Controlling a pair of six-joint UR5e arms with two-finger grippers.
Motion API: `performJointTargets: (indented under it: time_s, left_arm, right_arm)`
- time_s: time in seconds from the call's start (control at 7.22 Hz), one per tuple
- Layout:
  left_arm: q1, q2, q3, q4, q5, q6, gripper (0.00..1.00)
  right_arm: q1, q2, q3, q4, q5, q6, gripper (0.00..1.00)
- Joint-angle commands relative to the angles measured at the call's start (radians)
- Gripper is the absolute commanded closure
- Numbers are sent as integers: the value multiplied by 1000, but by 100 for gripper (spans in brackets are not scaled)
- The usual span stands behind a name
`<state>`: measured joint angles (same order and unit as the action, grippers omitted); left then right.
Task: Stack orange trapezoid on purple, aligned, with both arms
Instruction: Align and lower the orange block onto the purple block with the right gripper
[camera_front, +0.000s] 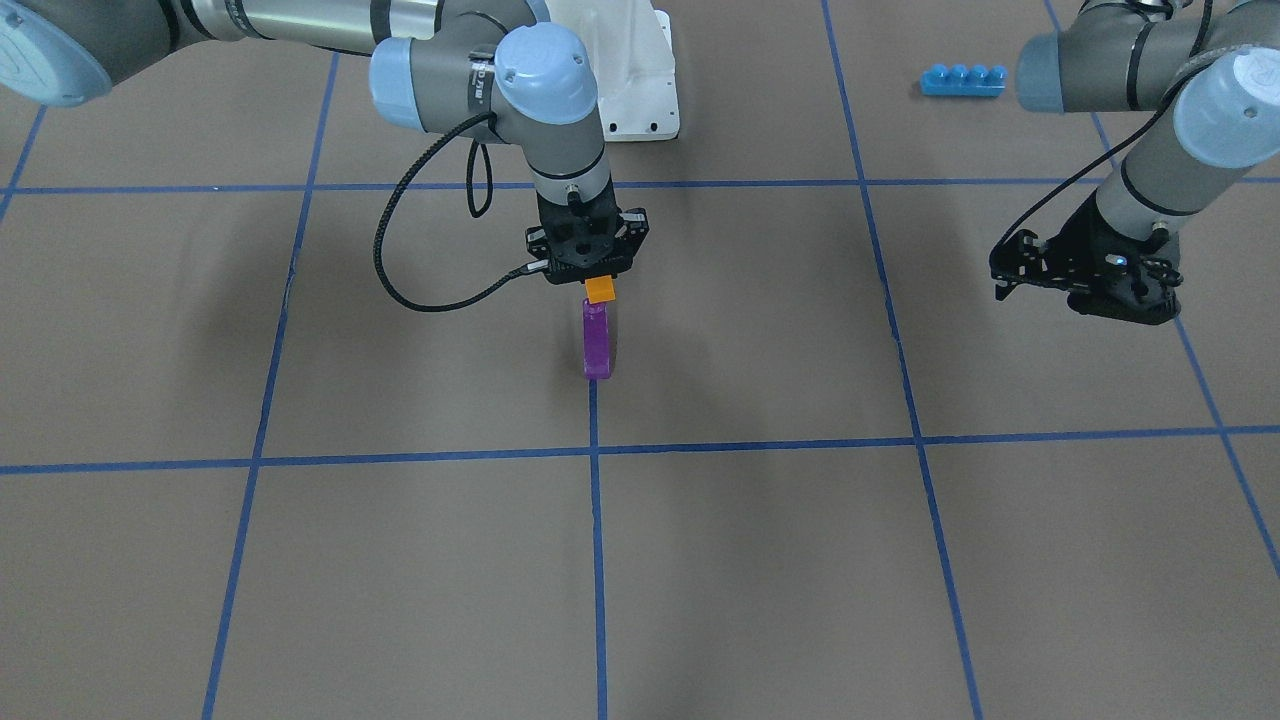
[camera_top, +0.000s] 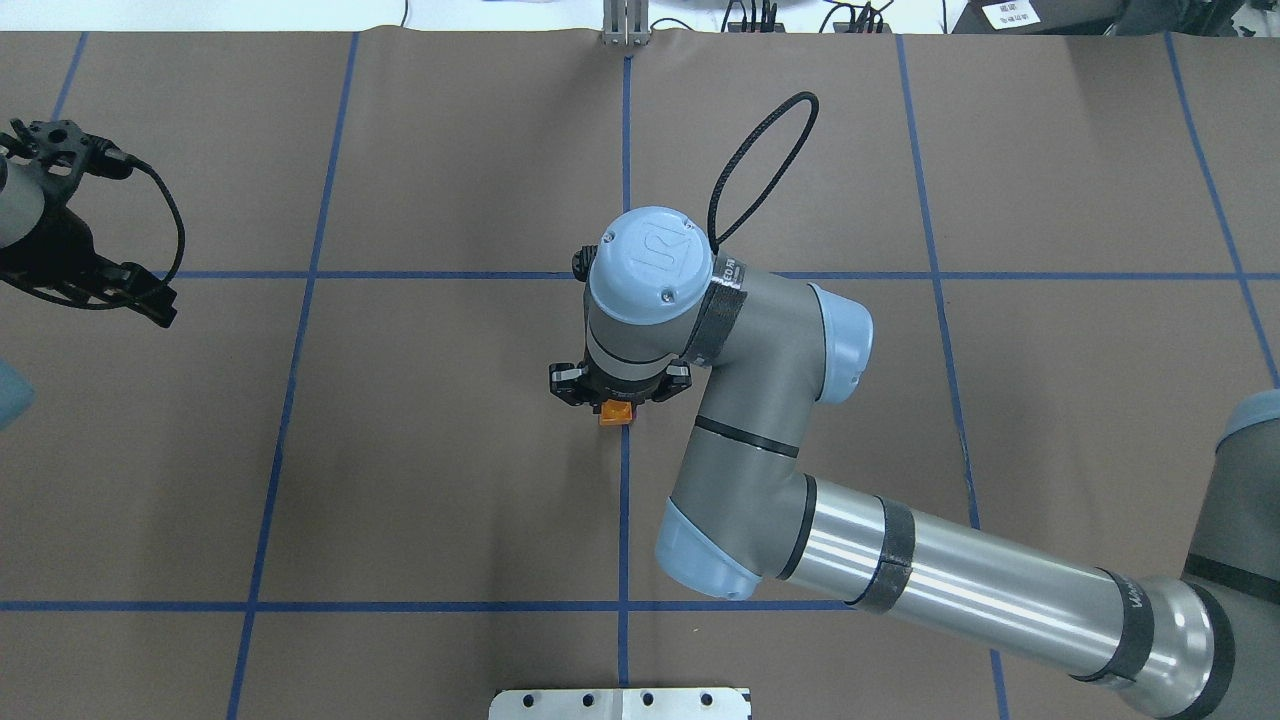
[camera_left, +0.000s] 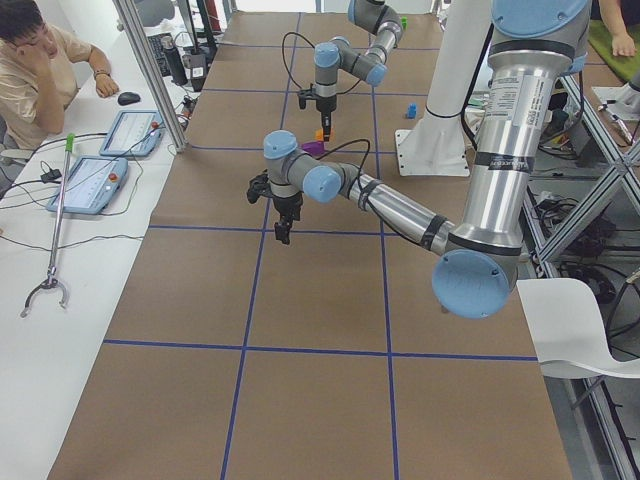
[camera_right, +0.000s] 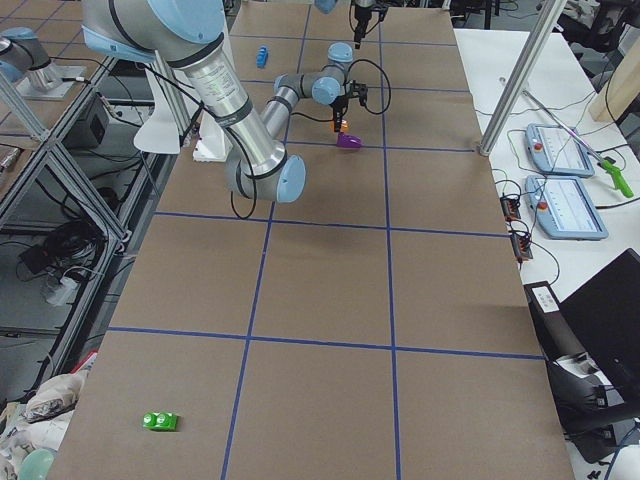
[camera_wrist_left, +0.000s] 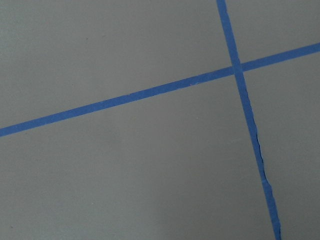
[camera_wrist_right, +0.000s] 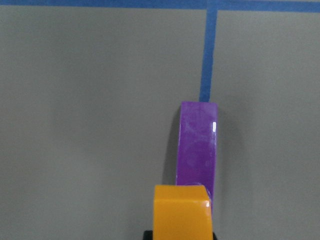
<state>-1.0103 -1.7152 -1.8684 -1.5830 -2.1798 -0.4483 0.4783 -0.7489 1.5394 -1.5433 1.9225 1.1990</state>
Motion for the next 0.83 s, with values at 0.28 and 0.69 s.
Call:
performJointTargets:
  time_s: [0.28, 0.69]
  left_arm:
    - [1, 2, -5, -2, 2, -10, 1]
    - [1, 2, -5, -2, 2, -10, 1]
  right_arm:
    - [20, 3, -36, 2, -2, -6, 100]
    - [20, 19, -64, 11, -2, -10, 100]
